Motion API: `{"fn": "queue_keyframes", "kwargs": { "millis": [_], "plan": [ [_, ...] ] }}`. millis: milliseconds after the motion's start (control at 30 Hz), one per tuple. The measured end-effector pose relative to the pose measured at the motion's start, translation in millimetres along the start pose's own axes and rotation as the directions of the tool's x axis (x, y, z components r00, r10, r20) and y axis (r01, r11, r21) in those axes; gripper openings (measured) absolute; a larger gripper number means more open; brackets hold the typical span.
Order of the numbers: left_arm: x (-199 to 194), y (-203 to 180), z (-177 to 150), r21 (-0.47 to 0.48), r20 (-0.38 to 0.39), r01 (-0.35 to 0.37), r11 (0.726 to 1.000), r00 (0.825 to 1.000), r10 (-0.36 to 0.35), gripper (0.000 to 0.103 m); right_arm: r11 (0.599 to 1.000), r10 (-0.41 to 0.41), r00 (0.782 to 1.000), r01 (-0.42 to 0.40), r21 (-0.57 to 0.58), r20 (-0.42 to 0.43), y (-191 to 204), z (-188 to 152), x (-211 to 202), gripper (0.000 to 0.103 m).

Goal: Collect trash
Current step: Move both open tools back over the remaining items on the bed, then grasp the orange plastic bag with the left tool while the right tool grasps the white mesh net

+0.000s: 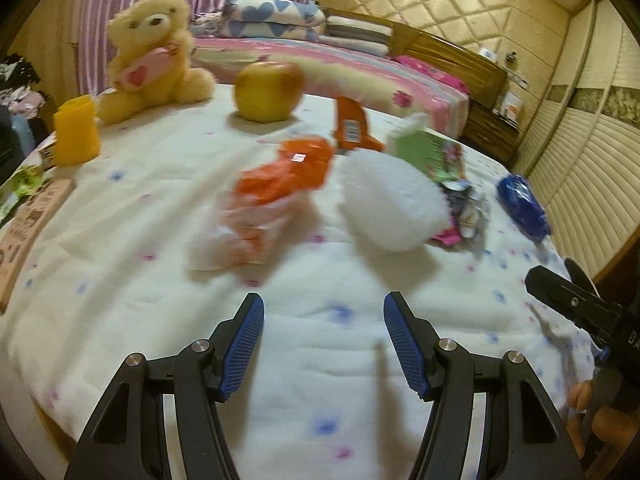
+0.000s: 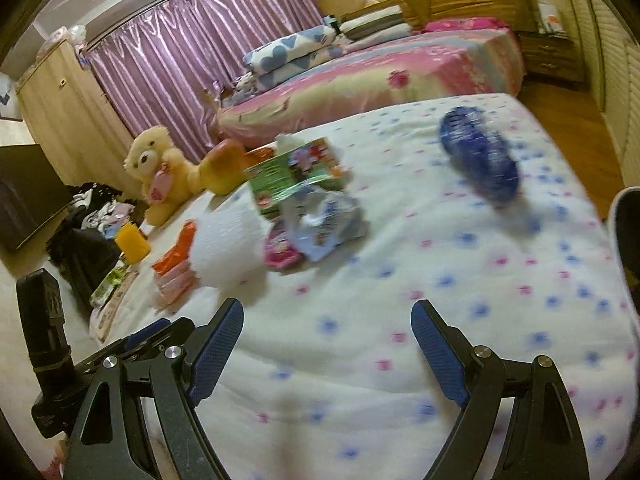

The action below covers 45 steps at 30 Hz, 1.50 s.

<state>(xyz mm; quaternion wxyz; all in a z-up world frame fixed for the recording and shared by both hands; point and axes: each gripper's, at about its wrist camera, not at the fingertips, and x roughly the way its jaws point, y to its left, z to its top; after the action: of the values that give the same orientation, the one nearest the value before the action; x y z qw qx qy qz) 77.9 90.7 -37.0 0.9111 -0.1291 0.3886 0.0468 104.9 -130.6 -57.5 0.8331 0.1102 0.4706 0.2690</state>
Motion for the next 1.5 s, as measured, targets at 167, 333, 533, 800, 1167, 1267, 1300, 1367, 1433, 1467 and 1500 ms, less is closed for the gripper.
{"fn": "queue_keyframes", "kwargs": {
  "millis": [167, 333, 533, 800, 1167, 1267, 1300, 1367, 1433, 1467, 1500],
  "plan": [
    [-0.8, 27.0, 4.7, -0.031, 0.003, -0.033, 0.999, 0.999, 0.033, 0.062, 0.999, 0.027, 0.999, -0.028, -0.037, -0.025, 21.6, -2.2, 13.6, 0.087],
    [1.7, 39.2, 16.4, -0.021, 0.008, -0.027, 0.999, 1.0, 0.027, 0.062, 0.997, 0.042, 0.998, -0.045, -0.069, -0.048, 38.7, -2.4, 27.1, 0.087],
    [8.9, 42.3, 29.0, 0.039, 0.006, -0.002, 0.999, 1.0, 0.002, 0.062, 0.994, 0.054, 0.998, -0.058, -0.096, -0.045, 50.6, 3.4, 36.7, 0.087],
    [28.7, 46.6, 37.7, 0.09, -0.02, -0.002, 0.996, 1.0, 0.004, 0.062, 0.988, 0.072, 0.996, -0.078, -0.131, -0.048, 68.0, 16.6, 56.3, 0.087],
    [36.7, 45.3, 33.4, 0.104, -0.029, 0.04, 0.994, 0.999, -0.037, 0.037, 0.987, 0.088, 0.992, -0.099, -0.123, -0.092, 70.3, 18.0, 76.8, 0.033],
    [33.1, 43.8, 30.3, 0.105, -0.02, 0.052, 0.993, 0.999, -0.05, 0.029, 0.986, 0.103, 0.99, -0.115, -0.121, -0.099, 70.7, 15.7, 72.9, 0.015],
    [30.9, 43.3, 28.5, 0.103, -0.017, 0.056, 0.993, 0.998, -0.055, 0.028, 0.986, 0.103, 0.99, -0.115, -0.123, -0.098, 71.1, 14.8, 71.1, 0.014],
    [26.2, 42.8, 25.2, 0.095, -0.011, 0.066, 0.993, 0.998, -0.065, 0.024, 0.985, 0.107, 0.99, -0.118, -0.126, -0.092, 70.6, 13.1, 65.8, 0.013],
    [21.5, 42.2, 22.1, 0.087, -0.007, 0.076, 0.993, 0.997, -0.075, 0.012, 0.985, 0.111, 0.99, -0.122, -0.123, -0.086, 69.2, 11.6, 60.3, 0.013],
    [19.5, 41.6, 20.5, 0.082, -0.01, 0.082, 0.993, 0.997, -0.082, 0.01, 0.985, 0.116, 0.99, -0.125, -0.119, -0.08, 67.7, 10.6, 56.1, 0.013],
    [16.7, 41.2, 18.5, 0.074, -0.008, 0.09, 0.993, 0.996, -0.089, 0.01, 0.985, 0.117, 0.99, -0.125, -0.117, -0.075, 66.2, 9.8, 52.3, 0.012]
  ]
}}
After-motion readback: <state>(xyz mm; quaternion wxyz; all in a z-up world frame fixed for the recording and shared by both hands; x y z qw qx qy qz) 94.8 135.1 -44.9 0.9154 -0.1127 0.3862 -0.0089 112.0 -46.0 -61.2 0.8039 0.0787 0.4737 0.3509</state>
